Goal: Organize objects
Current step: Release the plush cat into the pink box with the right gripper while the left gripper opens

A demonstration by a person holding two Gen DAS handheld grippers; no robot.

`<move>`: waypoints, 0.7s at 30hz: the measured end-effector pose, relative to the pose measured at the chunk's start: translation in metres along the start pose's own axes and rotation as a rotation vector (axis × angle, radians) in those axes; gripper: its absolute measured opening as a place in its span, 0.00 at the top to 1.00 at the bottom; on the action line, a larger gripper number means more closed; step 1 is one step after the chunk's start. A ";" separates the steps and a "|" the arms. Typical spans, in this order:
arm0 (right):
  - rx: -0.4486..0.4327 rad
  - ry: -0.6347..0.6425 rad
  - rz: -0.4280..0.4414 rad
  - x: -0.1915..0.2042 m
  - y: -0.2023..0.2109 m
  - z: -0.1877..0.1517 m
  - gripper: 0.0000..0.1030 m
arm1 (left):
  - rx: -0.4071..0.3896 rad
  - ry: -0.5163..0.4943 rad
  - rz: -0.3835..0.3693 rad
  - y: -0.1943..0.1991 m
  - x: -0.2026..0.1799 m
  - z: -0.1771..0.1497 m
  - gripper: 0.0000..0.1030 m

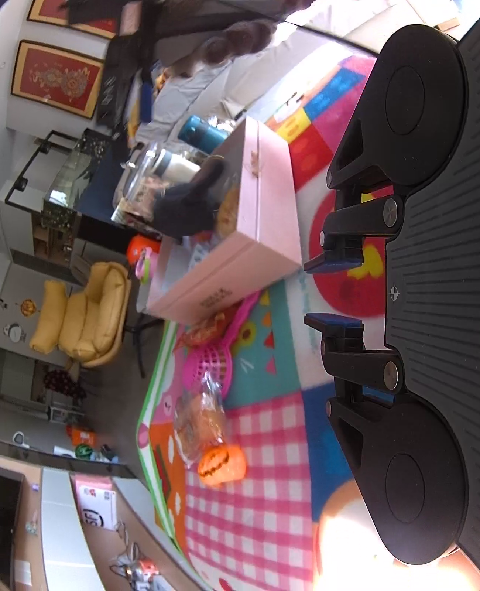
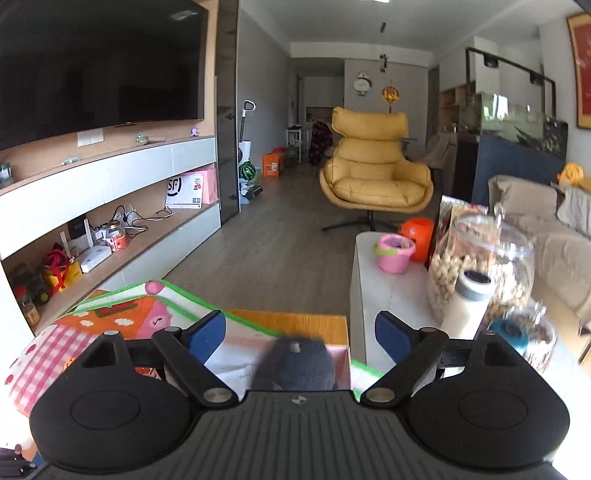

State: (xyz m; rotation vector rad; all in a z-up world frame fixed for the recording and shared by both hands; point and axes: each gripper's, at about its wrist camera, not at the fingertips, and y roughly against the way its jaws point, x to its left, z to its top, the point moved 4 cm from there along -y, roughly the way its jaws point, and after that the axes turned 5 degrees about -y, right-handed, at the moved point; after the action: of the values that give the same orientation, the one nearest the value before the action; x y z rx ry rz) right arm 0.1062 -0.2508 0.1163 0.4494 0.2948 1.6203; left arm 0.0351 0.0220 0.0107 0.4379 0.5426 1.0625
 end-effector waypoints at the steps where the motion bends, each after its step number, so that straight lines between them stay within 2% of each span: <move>1: 0.005 -0.005 0.002 0.000 0.003 -0.013 0.07 | 0.008 0.011 0.001 -0.003 0.005 -0.002 0.75; 3: 0.010 0.001 -0.001 0.003 0.014 -0.041 0.02 | 0.019 0.032 0.011 -0.009 0.011 -0.005 0.75; 6: 0.029 0.008 0.009 0.011 0.030 -0.084 0.02 | 0.020 0.046 0.024 -0.014 0.014 -0.009 0.75; 10: 0.050 0.021 0.048 0.026 0.040 -0.126 0.00 | -0.007 0.013 0.053 -0.012 0.015 -0.004 0.75; 14: 0.088 0.052 0.075 0.045 0.034 -0.155 0.00 | -0.072 -0.030 0.166 -0.004 0.031 0.019 0.75; 17: 0.141 0.064 0.069 0.053 0.025 -0.169 0.00 | -0.099 0.050 0.266 -0.001 0.060 0.035 0.75; 19: 0.106 0.066 0.077 0.054 0.030 -0.170 0.00 | -0.122 0.134 0.324 -0.003 0.085 0.047 0.75; 21: 0.097 0.060 0.084 0.053 0.032 -0.172 0.00 | -0.116 0.234 0.341 -0.011 0.108 0.056 0.75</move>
State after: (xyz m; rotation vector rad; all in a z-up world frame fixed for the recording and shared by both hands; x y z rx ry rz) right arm -0.0036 -0.1888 -0.0161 0.4931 0.4055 1.7083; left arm 0.1177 0.1104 0.0269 0.3108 0.6221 1.4771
